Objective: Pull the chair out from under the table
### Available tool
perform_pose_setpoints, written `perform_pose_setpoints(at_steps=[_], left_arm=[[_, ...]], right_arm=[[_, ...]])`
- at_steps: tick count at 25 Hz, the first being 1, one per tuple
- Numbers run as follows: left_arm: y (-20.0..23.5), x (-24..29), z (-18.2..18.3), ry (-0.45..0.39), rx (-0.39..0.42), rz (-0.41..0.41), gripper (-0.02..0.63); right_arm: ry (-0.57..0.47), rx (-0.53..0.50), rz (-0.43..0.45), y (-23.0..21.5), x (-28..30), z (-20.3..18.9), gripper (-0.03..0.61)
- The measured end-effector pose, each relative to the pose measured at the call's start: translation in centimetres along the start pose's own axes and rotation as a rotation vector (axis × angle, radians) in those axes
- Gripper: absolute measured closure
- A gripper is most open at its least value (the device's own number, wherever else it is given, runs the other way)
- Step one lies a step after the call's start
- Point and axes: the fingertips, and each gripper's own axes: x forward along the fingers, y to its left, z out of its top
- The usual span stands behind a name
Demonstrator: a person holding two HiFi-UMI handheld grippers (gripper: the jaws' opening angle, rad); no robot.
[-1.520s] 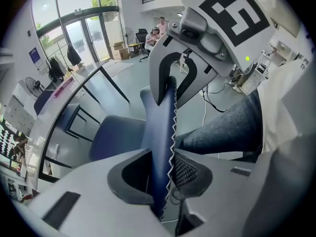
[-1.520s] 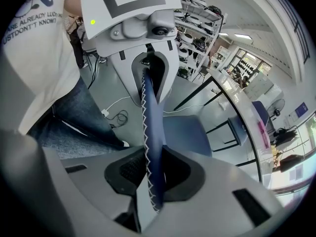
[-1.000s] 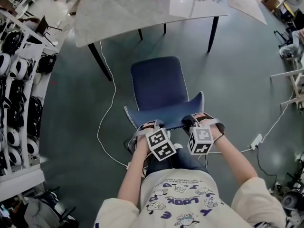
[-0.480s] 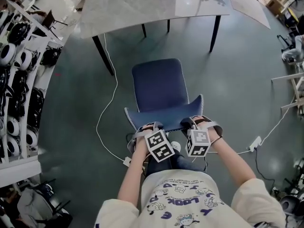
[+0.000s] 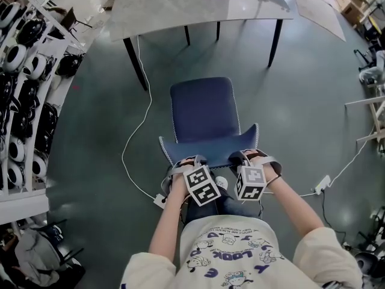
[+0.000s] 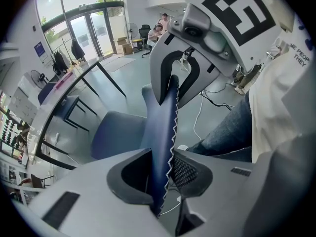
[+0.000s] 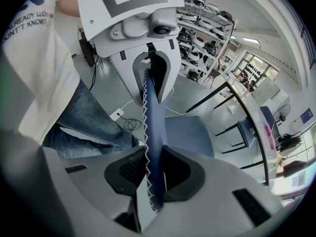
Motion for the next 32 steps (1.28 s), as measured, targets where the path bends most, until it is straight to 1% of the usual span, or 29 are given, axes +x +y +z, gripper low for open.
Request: perform_pose_setpoints(at_steps=[5, 12, 16, 18, 22, 23, 24, 25, 28, 30, 32], left_arm=[[-1.7, -0.2, -0.3, 0.000, -0.004, 0.002, 0.502], [-3.2, -0.1, -0.1, -0.004, -0.015, 0.015, 0.500], [-3.2, -0.2, -0.1, -0.015, -0.026, 0.035, 0.492], [-3.0, -0.4, -0.2, -0.029, -0.046, 0.043, 0.480], [-2.5, -0.6, -0.3, -0.081, -0.140, 0.041, 0.421], [-2.5, -0.8, -0.4, -0.098, -0.166, 0.034, 0.406], [-2.4, -1.0, -0.4, -0.115, -0.193, 0.026, 0.394], [-2.3, -1.4, -0.4, -0.137, -0.221, 0.015, 0.382], [-1.8, -3.3, 0.0, -0.241, -0.332, -0.019, 0.360], [-0.9, -5.0, 0.3, -0.331, -0.413, -0.007, 0.359], [0.4, -7.0, 0.5, -0.419, -0.493, 0.025, 0.370]], right_arm=[[0.002, -0.002, 0.000, 1.7, -0.4, -0.1, 0.500], [0.007, -0.006, -0.007, 2.9, -0.7, -0.8, 0.499], [-0.001, 0.018, -0.020, 2.9, -0.8, -0.7, 0.488], [-0.011, 0.038, -0.023, 2.8, -0.9, -0.5, 0.479], [-0.060, 0.113, -0.026, 2.7, -1.0, -0.3, 0.448], [-0.087, 0.145, -0.023, 2.6, -1.2, -0.1, 0.432], [-0.116, 0.182, -0.016, 2.5, -1.4, 0.1, 0.402], [-0.141, 0.222, -0.007, 2.4, -1.7, 0.4, 0.390], [-0.191, 0.311, 0.024, 2.2, -2.7, 0.8, 0.374], [-0.230, 0.345, 0.040, 2.2, -3.6, 1.2, 0.376], [-0.294, 0.380, 0.035, 1.7, -4.9, 2.1, 0.385]])
